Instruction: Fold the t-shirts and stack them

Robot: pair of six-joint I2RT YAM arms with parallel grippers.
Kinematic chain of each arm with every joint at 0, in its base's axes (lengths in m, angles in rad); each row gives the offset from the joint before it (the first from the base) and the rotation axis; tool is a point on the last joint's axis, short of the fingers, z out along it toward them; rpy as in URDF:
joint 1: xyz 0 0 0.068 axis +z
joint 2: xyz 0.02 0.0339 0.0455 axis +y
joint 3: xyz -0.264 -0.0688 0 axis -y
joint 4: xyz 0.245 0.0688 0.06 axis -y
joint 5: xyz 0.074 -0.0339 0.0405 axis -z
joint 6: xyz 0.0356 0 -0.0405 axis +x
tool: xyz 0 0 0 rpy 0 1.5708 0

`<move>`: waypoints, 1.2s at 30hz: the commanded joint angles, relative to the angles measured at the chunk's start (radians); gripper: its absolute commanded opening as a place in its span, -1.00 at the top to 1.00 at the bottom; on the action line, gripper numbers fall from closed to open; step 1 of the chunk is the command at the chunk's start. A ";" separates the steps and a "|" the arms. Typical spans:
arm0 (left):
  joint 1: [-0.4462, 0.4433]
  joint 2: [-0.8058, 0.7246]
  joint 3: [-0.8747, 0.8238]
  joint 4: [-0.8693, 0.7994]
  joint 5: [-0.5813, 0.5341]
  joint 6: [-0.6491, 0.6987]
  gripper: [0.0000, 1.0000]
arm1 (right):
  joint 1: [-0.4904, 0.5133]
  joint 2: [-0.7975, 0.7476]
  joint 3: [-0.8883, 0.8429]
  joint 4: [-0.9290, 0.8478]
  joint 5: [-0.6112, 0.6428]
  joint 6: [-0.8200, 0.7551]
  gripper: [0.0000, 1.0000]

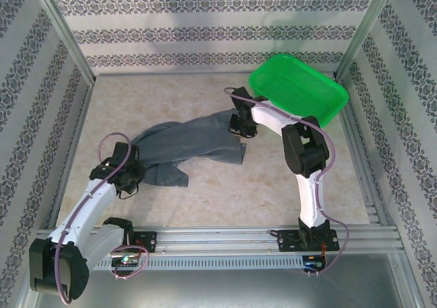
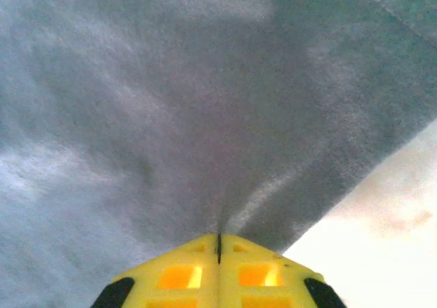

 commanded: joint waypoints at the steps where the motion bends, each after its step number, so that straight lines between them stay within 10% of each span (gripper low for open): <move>1: 0.019 -0.029 0.051 -0.062 -0.050 0.046 1.00 | -0.013 -0.050 0.009 -0.001 0.065 -0.006 1.00; 18: 0.112 -0.044 0.247 -0.058 -0.103 0.135 1.00 | -0.066 -0.308 0.004 -0.065 0.074 -0.086 1.00; 23: 0.124 -0.066 0.300 -0.060 -0.103 0.166 1.00 | -0.020 -0.237 -0.029 -0.086 0.062 -0.023 0.22; 36: 0.166 -0.069 0.389 -0.176 -0.136 0.253 1.00 | -0.078 -0.109 -0.049 -0.083 0.134 -0.010 -0.06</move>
